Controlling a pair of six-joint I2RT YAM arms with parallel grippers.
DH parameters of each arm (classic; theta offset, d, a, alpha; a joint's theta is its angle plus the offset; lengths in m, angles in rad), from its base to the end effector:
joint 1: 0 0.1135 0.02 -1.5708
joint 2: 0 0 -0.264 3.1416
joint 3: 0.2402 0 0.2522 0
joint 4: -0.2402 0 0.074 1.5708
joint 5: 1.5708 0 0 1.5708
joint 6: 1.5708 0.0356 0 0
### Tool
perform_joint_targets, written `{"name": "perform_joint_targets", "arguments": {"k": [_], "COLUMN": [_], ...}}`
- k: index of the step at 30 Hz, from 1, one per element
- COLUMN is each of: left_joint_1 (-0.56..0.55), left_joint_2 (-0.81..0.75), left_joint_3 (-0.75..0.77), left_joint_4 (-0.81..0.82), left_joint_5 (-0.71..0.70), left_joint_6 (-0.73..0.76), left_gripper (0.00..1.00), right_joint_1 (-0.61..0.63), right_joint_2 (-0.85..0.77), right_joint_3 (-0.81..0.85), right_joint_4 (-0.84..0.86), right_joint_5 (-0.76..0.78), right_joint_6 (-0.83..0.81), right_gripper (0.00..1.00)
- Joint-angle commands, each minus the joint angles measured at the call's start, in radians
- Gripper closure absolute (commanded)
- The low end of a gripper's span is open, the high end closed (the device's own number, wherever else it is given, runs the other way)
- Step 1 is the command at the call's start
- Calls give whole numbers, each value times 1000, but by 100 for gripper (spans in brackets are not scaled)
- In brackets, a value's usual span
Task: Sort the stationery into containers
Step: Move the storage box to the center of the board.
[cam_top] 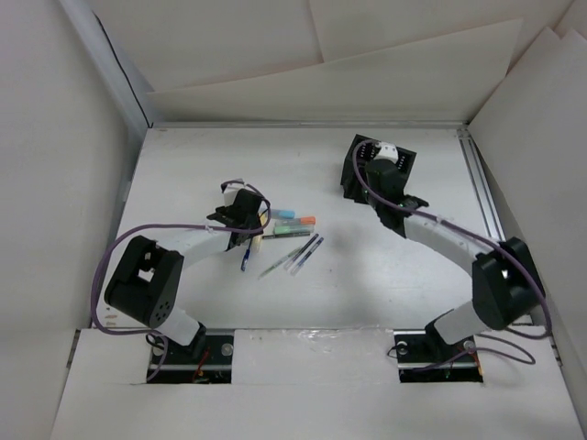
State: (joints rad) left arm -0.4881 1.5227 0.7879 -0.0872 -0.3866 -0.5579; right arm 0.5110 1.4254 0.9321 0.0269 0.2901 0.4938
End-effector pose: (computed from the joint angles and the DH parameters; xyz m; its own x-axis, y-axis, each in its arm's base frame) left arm 0.2731 -0.1298 0.1791 -0.6588 -0.2054 -0.7237 -0.1663 0.9780 -0.1261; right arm 0.2863 0.1488 0.2629 -0.4619 0.2617 -0.8475 -0.0305 0.9502 0.3101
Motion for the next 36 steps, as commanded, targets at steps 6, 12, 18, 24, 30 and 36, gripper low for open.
{"name": "perform_joint_targets", "arguments": {"k": [6, 12, 18, 24, 30, 36], "left_joint_1": [0, 0, 0, 0, 0, 0], "left_joint_2": [-10, -10, -10, -10, -10, -10], "left_joint_3": [11, 11, 11, 11, 2, 2], "left_joint_4": [35, 35, 35, 35, 35, 26], "left_joint_5": [-6, -15, -15, -15, -15, -15], "left_joint_6": [10, 10, 10, 10, 10, 10], "left_gripper": [45, 45, 45, 44, 44, 51], "right_joint_1": [-68, -68, -91, -199, -288, -264], "right_joint_2": [308, 512, 602, 570, 527, 474], "right_joint_3": [272, 437, 496, 438, 376, 338], "right_joint_4": [39, 39, 39, 39, 39, 51], "right_joint_5": [-178, -267, -164, -74, -92, -132], "right_joint_6": [-15, -15, 26, 58, 68, 68], "right_gripper": [49, 50, 50, 50, 50, 50]}}
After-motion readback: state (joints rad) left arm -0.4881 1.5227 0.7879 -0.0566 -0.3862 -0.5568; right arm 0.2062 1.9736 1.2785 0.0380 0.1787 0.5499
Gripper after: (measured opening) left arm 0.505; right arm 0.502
